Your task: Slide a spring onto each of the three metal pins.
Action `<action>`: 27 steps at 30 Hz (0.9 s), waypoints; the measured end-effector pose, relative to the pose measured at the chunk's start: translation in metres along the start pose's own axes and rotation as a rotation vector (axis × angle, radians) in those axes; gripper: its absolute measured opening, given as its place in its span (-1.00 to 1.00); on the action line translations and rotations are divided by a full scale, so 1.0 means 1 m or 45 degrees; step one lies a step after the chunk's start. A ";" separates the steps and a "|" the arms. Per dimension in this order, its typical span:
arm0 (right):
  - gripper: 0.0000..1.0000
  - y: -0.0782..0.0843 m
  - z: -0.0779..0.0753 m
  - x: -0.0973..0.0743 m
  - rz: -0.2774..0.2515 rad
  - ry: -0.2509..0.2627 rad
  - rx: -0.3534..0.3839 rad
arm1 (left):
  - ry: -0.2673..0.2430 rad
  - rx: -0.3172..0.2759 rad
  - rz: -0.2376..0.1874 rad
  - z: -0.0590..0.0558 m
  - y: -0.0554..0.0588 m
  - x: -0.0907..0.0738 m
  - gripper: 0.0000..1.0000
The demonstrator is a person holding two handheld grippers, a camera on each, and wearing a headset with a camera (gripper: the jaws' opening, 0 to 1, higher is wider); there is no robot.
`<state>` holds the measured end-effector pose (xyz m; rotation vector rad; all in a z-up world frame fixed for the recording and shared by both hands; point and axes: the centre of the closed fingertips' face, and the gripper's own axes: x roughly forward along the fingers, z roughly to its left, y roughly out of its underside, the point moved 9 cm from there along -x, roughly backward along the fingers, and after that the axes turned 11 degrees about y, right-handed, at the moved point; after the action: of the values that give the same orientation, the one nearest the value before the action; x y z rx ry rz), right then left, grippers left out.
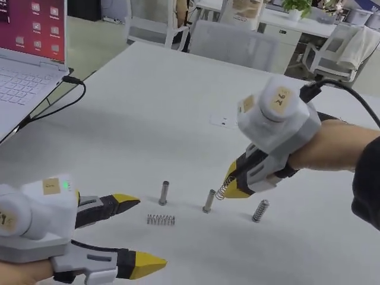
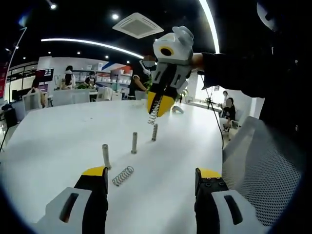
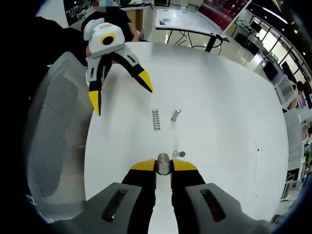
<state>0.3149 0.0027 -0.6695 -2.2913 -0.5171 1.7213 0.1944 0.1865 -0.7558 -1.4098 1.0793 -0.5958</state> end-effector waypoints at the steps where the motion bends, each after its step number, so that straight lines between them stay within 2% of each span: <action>1: -0.83 0.000 -0.002 0.002 0.005 0.003 -0.002 | -0.001 -0.002 0.000 0.000 0.000 0.000 0.38; 9: -0.83 -0.003 -0.015 0.014 0.020 0.013 -0.006 | -0.021 -0.014 -0.005 0.002 0.003 -0.002 0.47; 27: -0.83 0.002 -0.027 0.040 0.072 -0.028 -0.006 | -0.053 -0.035 -0.004 0.004 0.007 -0.008 0.52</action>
<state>0.3513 0.0177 -0.6973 -2.3139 -0.4650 1.7746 0.1929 0.1965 -0.7618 -1.4417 1.0560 -0.5535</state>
